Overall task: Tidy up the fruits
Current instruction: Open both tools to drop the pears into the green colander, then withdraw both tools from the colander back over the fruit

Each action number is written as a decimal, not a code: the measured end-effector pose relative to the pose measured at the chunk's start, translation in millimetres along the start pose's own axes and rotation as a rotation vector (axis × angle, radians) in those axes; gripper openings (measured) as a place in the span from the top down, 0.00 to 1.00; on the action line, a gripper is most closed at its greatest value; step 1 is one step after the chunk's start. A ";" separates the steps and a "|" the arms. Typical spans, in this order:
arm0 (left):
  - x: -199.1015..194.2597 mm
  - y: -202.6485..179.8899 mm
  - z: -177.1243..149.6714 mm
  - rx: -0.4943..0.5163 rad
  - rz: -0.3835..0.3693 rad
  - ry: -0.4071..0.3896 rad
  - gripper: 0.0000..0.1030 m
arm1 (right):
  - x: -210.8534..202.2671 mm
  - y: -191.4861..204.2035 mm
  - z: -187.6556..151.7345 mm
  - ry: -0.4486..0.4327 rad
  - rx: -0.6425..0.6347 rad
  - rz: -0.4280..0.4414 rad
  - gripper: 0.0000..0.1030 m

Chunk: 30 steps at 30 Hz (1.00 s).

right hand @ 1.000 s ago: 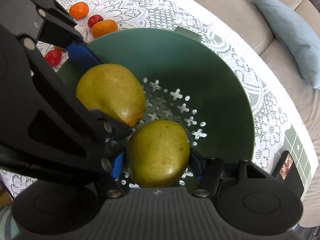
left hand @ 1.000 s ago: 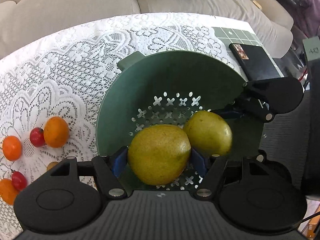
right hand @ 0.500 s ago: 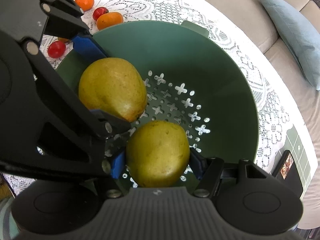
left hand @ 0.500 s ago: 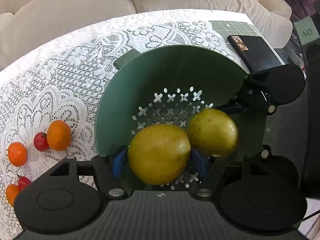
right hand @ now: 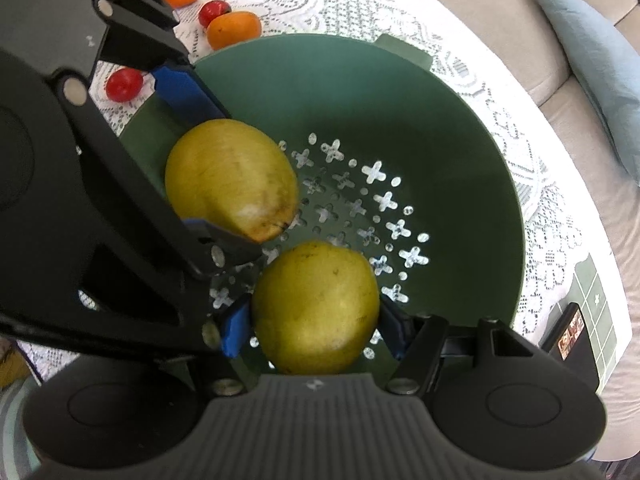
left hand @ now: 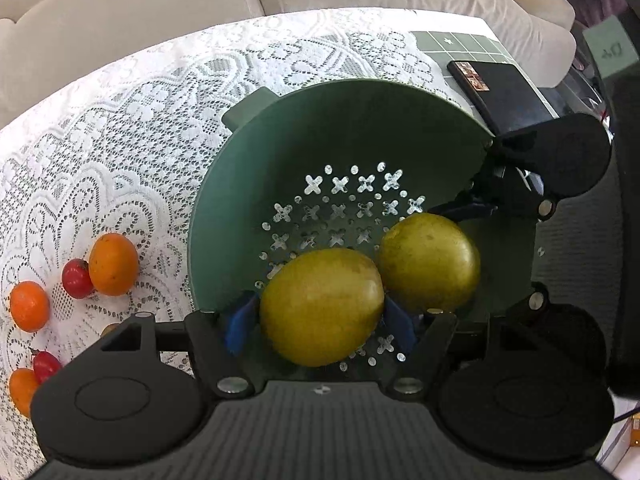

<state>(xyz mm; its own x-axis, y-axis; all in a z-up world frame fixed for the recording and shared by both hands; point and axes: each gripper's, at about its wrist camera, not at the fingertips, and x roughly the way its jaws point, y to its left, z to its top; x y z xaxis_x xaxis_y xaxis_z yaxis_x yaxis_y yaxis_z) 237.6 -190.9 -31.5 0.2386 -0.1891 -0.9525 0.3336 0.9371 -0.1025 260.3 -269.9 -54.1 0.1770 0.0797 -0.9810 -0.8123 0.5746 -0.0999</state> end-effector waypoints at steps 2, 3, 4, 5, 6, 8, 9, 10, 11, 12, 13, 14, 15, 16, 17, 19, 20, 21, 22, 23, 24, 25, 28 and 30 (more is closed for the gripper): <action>-2.7 0.2 1.3 -0.005 -0.012 -0.006 0.20 | -5.1 -3.8 1.2 0.000 0.000 -0.005 0.34; -5.2 0.5 1.5 -0.009 -0.024 -0.009 0.21 | -8.9 -5.8 1.2 -0.003 0.006 0.003 0.30; -7.2 1.1 1.5 -0.018 -0.031 -0.011 0.20 | -11.5 -7.0 1.1 -0.007 0.010 0.002 0.29; -9.6 1.4 1.5 -0.024 -0.036 -0.014 0.19 | -13.4 -7.8 0.7 -0.010 0.014 0.002 0.28; -12.7 1.3 1.5 -0.024 -0.039 -0.021 0.17 | -14.7 -7.7 0.5 -0.011 0.015 0.000 0.28; -16.9 2.4 -0.4 -0.025 -0.042 -0.030 0.17 | -15.1 -4.8 0.3 -0.007 0.009 -0.018 0.28; -19.3 3.1 -1.7 -0.028 -0.046 -0.033 0.17 | -15.7 -3.1 -0.3 -0.007 0.004 -0.029 0.28; -21.3 4.1 -3.5 -0.033 -0.050 -0.036 0.17 | -17.0 -1.8 -0.6 -0.010 0.005 -0.034 0.28; -24.1 5.3 -5.5 -0.038 -0.055 -0.045 0.17 | -19.2 -0.1 -0.6 -0.015 0.007 -0.040 0.28; -27.9 6.7 -8.2 -0.042 -0.064 -0.057 0.17 | -22.5 1.5 -0.9 -0.025 0.007 -0.052 0.28; -31.4 7.9 -10.8 -0.045 -0.071 -0.069 0.17 | -25.9 2.2 -0.9 -0.038 0.008 -0.069 0.27; -37.3 10.5 -15.1 -0.050 -0.082 -0.089 0.17 | -30.4 4.4 -1.2 -0.051 0.012 -0.088 0.26; -42.4 13.0 -18.5 -0.053 -0.093 -0.110 0.17 | -36.0 6.6 -1.2 -0.065 0.016 -0.114 0.24; -47.6 15.0 -21.9 -0.057 -0.102 -0.131 0.17 | -41.9 10.9 -1.7 -0.078 0.019 -0.142 0.19; -54.8 17.7 -27.0 -0.061 -0.109 -0.156 0.17 | -47.4 14.3 -1.7 -0.095 0.023 -0.177 0.18; -64.6 21.8 -34.5 -0.056 -0.119 -0.196 0.17 | -56.8 20.6 -2.2 -0.125 0.033 -0.216 0.18; -69.5 23.7 -38.9 -0.053 -0.117 -0.214 0.17 | -60.6 23.4 -2.1 -0.140 0.041 -0.227 0.18; -74.5 26.6 -44.2 -0.052 -0.114 -0.235 0.17 | -63.9 27.0 -2.1 -0.156 0.048 -0.236 0.18; -78.6 29.6 -48.8 -0.053 -0.114 -0.253 0.17 | -66.6 30.9 -1.8 -0.169 0.051 -0.243 0.18; -83.5 33.2 -54.7 -0.054 -0.112 -0.273 0.17 | -68.7 35.9 -1.7 -0.183 0.052 -0.247 0.18; -87.4 36.8 -59.6 -0.056 -0.108 -0.288 0.17 | -70.4 40.8 -1.4 -0.196 0.054 -0.251 0.17; -91.0 39.9 -64.3 -0.057 -0.101 -0.302 0.17 | -72.0 45.4 -0.9 -0.207 0.058 -0.254 0.17; -98.4 48.3 -76.8 -0.075 -0.076 -0.338 0.17 | -77.9 60.2 1.4 -0.255 0.082 -0.256 0.17; -102.7 55.9 -88.6 -0.085 -0.057 -0.360 0.17 | -82.1 68.7 2.7 -0.303 0.114 -0.239 0.17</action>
<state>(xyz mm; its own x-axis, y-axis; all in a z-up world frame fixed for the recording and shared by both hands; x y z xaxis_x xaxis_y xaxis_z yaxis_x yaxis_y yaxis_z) 150.9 -93.1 35.2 0.5327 -0.3184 -0.7841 0.2825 0.9403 -0.1899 191.4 -234.7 20.0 0.5233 0.1596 -0.8371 -0.6644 0.6916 -0.2835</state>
